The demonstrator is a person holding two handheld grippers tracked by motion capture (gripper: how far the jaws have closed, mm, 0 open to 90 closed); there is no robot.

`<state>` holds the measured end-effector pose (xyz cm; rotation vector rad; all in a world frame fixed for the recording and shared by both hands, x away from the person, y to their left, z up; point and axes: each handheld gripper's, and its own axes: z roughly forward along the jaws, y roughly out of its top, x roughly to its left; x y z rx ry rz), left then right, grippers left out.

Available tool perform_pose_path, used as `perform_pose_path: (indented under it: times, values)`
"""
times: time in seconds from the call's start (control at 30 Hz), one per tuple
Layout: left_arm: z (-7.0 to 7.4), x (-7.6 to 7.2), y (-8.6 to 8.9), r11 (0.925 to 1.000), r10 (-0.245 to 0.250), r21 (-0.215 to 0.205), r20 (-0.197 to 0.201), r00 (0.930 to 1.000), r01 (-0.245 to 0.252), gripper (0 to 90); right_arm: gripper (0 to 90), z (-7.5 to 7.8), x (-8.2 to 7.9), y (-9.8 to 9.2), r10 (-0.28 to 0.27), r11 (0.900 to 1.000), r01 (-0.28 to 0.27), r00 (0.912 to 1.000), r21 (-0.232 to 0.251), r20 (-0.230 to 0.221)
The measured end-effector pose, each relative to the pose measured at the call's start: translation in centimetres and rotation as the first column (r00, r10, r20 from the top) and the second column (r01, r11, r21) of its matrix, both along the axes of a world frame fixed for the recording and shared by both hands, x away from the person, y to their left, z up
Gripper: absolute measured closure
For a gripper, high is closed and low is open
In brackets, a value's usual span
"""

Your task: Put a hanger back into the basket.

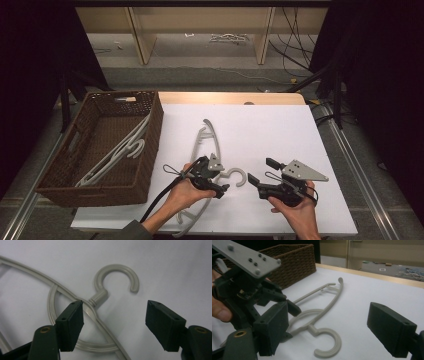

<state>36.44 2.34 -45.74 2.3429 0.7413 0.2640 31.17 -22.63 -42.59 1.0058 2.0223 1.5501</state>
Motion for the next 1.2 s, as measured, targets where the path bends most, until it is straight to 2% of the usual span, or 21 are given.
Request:
perform_pose_path:
  times: [0.03, 0.13, 0.17, 0.2, 0.23, 0.27, 0.33, 0.43, 0.53, 0.6, 0.63, 0.73, 0.8, 0.83, 0.9, 0.97, 1.03, 1.2]
  values:
    - [-0.3, 0.4, -0.1, 0.9999, 0.013, 0.005, -0.006, 0.9999, -0.013, 30.7, 18.5, -0.1, 0.1, 0.0, 0.005, 1.000, -0.004, 0.9999, -0.002, 0.016]
    - [-0.5, 0.9, -0.2, 0.9995, 0.032, 0.002, -0.011, 0.9994, -0.032, 31.1, 18.4, -0.1, 0.1, -0.1, 0.003, 1.000, -0.003, 0.9999, 0.001, 0.016]
    - [-0.9, 1.2, -0.4, 0.9993, 0.037, 0.012, -0.023, 0.9991, -0.036, 31.7, 18.5, -0.1, 0.1, -0.1, -0.001, 1.000, 0.001, 1.0000, -0.003, 0.005]
    - [-1.0, 1.3, -0.4, 0.9994, 0.029, 0.020, -0.022, 0.9993, -0.028, 31.7, 18.4, 0.0, 0.0, -0.1, -0.008, 1.000, 0.008, 0.9999, -0.003, -0.012]
    - [-1.0, 1.3, -0.4, 0.9994, 0.029, 0.020, -0.022, 0.9993, -0.028, 31.5, 18.4, -0.1, 0.0, -0.1, -0.006, 1.000, 0.006, 1.0000, -0.005, -0.007]
    - [-1.1, 1.3, -0.5, 0.9992, 0.019, 0.035, -0.041, 0.9990, -0.018, 31.5, 18.4, -0.1, 0.0, -0.1, -0.006, 1.000, 0.006, 1.0000, -0.005, -0.007]
    - [-1.4, 1.4, -0.6, 0.9989, 0.024, 0.041, -0.033, 0.9992, -0.022, 31.9, 18.5, -0.1, 0.1, 0.0, -0.003, 1.000, 0.003, 1.0000, 0.003, -0.004]
    - [-1.7, 1.7, -0.8, 0.9985, 0.029, 0.049, -0.054, 0.9981, -0.027, 33.3, 18.5, -0.1, 0.0, -0.1, -0.009, 1.000, 0.009, 0.9999, -0.008, -0.009]
    - [-1.9, 1.8, -0.7, 0.9954, 0.025, 0.094, -0.086, 0.9959, -0.017, 35.5, 18.5, -0.1, 0.1, -0.1, -0.006, 1.000, 0.006, 0.9999, 0.001, -0.010]
    - [-1.8, 1.9, -0.6, 0.9951, 0.024, 0.098, -0.098, 0.9949, -0.014, 36.1, 18.5, -0.1, 0.1, -0.2, -0.015, 1.000, 0.014, 0.9999, -0.011, -0.005]
    - [-1.8, 1.9, -0.6, 0.9952, 0.027, 0.097, -0.099, 0.9947, -0.017, 36.5, 18.5, -0.2, 0.1, -0.1, -0.004, 1.000, 0.004, 0.9999, 0.002, -0.009]
    - [-1.8, 1.8, -0.9, 0.9941, 0.029, 0.107, -0.106, 0.9939, -0.017, 36.8, 18.5, -0.1, 0.1, -0.1, -0.002, 1.000, 0.002, 0.9998, 0.002, -0.019]
    - [-1.5, 2.1, -1.1, 0.9901, 0.018, 0.140, -0.134, 0.9908, 0.001, 39.6, 18.6, -0.1, 0.1, -0.1, -0.002, 1.000, 0.002, 0.9998, 0.002, -0.018]
    - [-1.5, 2.1, -1.1, 0.9901, 0.018, 0.140, -0.134, 0.9908, 0.001, 41.6, 18.6, -0.1, 0.1, -0.1, -0.002, 1.000, 0.002, 0.9998, 0.002, -0.018]
    - [-1.2, 2.4, -1.0, 0.9836, -0.008, 0.177, -0.149, 0.9888, 0.034, 43.6, 18.7, -0.2, 0.1, -0.1, -0.002, 1.000, 0.002, 1.0000, 0.002, -0.008]
    - [-1.1, 2.5, -1.1, 0.9843, 0.002, 0.174, -0.164, 0.9865, 0.027, 47.6, 18.9, -0.1, 0.0, -0.1, -0.008, 1.000, 0.008, 0.9997, 0.003, -0.025]
    - [-1.0, 2.7, -1.1, 0.9816, 0.000, 0.189, -0.163, 0.9866, 0.031, 53.5, 18.9, -0.2, 0.1, -0.1, -0.007, 1.000, 0.008, 0.9998, 0.005, -0.020]
    - [-0.9, 3.3, -1.3, 0.9781, -0.004, 0.204, -0.185, 0.9827, 0.042, 58.6, 19.2, -0.2, 0.1, -0.1, -0.004, 1.000, 0.004, 0.9998, -0.008, -0.021]
